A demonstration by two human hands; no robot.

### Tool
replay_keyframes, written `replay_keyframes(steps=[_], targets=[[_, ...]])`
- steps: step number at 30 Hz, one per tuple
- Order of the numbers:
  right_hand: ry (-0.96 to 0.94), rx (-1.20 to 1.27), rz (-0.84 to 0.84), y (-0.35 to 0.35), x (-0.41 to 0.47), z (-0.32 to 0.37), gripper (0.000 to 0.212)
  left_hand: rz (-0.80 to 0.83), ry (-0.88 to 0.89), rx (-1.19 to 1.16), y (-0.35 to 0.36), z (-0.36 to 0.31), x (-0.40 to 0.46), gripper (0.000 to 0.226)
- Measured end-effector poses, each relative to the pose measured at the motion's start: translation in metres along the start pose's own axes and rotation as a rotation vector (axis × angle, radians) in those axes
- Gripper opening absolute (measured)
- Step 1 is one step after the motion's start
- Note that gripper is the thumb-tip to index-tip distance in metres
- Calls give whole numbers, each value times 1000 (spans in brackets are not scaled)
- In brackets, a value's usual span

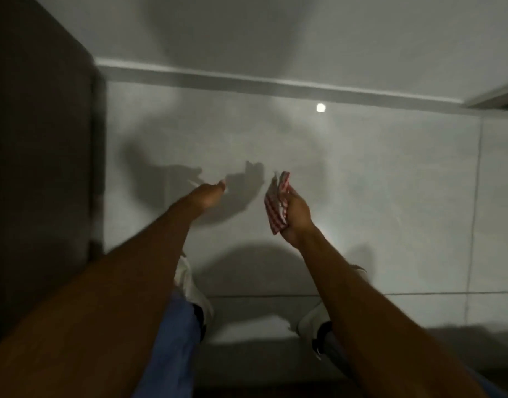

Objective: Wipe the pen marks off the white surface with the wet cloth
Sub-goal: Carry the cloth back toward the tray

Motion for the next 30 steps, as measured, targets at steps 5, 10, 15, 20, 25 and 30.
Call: replay_keyframes(steps=[5,10,15,20,25,30], targets=[[100,227,358,99,-181,42,53,-136,123,-945,-31,-91,-198,47],[-78,-364,359,196,-296,85,65,-251,379,-880,-119,-111,-339,44],[-299,-757,166,314,-307,123,45,-463,461,-747,-231,-83,-378,51],[-427,-877,136,457,-263,135,36,-639,492,-701,-332,-14,-358,47],[-651,-1554,-76,537,-215,122,25,-661,414,-430,-376,41,-306,54],[-710,-1818,-300,538,-218,122,45,-621,221,254,-368,32,-304,56]])
Point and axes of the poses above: each hand's wrist, its own x-axis towards the middle knuckle, its own y-axis out of the palm, z = x × y, the point moved 4 cm from there along x, towards the middle knuckle, and after that the axes turned 12 degrees about y, right-handed, at the moved point
